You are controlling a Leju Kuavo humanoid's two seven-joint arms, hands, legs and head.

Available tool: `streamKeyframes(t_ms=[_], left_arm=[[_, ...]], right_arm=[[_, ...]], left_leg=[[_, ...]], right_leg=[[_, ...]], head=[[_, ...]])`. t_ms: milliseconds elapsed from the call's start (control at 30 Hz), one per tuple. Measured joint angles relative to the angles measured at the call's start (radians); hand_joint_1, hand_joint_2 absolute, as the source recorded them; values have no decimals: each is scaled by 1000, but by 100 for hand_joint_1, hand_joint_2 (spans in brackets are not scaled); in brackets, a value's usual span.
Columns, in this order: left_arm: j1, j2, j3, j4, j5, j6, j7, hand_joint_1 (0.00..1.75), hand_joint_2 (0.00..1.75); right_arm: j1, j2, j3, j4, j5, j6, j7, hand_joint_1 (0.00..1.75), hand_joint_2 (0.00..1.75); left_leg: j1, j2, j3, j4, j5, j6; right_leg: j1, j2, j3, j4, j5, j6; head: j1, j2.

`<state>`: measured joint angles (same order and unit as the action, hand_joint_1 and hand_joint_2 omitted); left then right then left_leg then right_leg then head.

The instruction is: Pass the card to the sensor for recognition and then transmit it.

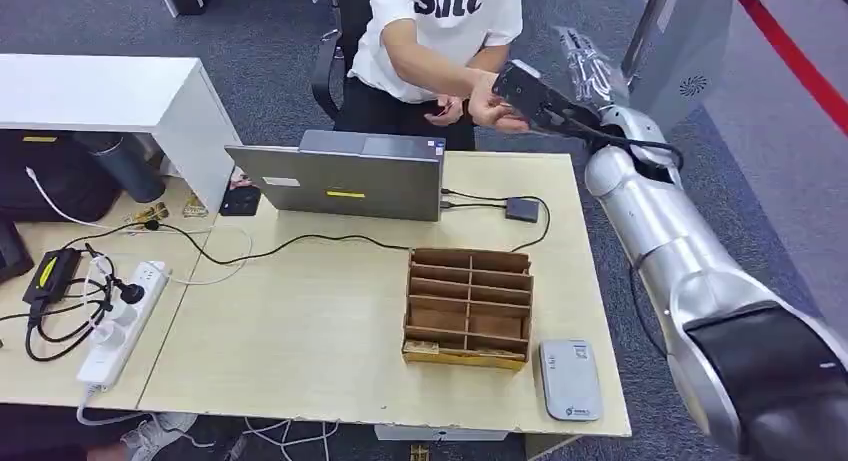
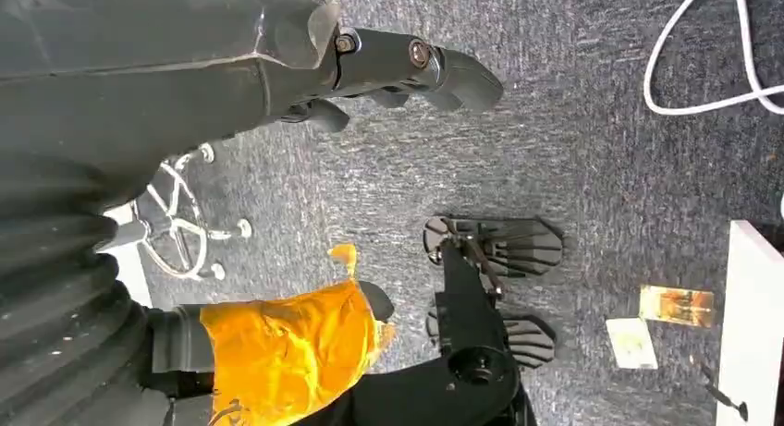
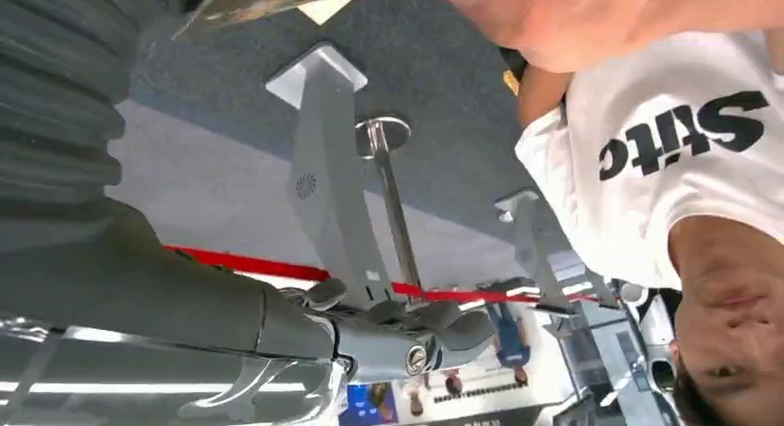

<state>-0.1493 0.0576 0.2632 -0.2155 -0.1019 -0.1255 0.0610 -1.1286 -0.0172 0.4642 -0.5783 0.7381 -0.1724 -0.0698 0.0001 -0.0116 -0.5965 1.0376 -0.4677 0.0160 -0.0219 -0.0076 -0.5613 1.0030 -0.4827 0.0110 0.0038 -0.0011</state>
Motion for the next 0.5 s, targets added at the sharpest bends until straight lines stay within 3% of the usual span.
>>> streamKeyframes(t_ms=[67, 100, 133, 167, 200, 500], left_arm=[[0, 0, -1, 0, -2, 1, -2, 0, 175], [0, 0, -1, 0, -3, 1, -2, 0, 175], [0, 0, -2, 0, -3, 2, -2, 0, 175], [0, 0, -2, 0, -3, 2, -2, 0, 175], [0, 0, -2, 0, -3, 3, -2, 0, 175], [1, 1, -2, 0, 1, 6, -4, 0, 175]], right_arm=[[-1, 1, -2, 5, -10, 5, -8, 0, 175], [-1, 2, -5, 8, -16, 8, -11, 44, 175], [-1, 3, -10, 10, -18, 11, -15, 148, 175], [-1, 4, -14, 11, -19, 13, -17, 148, 175], [-1, 5, -16, 13, -19, 14, -18, 169, 175], [-1, 5, -18, 16, -19, 20, -27, 175, 175]], left_leg=[[0, 0, 0, 0, 0, 0], [0, 0, 0, 0, 0, 0], [0, 0, 0, 0, 0, 0], [0, 0, 0, 0, 0, 0], [0, 0, 0, 0, 0, 0], [0, 0, 0, 0, 0, 0]], right_leg=[[0, 0, 0, 0, 0, 0], [0, 0, 0, 0, 0, 0], [0, 0, 0, 0, 0, 0], [0, 0, 0, 0, 0, 0], [0, 0, 0, 0, 0, 0], [0, 1, 0, 0, 0, 0]], head=[[0, 0], [0, 0], [0, 0], [0, 0], [0, 0], [0, 0]])
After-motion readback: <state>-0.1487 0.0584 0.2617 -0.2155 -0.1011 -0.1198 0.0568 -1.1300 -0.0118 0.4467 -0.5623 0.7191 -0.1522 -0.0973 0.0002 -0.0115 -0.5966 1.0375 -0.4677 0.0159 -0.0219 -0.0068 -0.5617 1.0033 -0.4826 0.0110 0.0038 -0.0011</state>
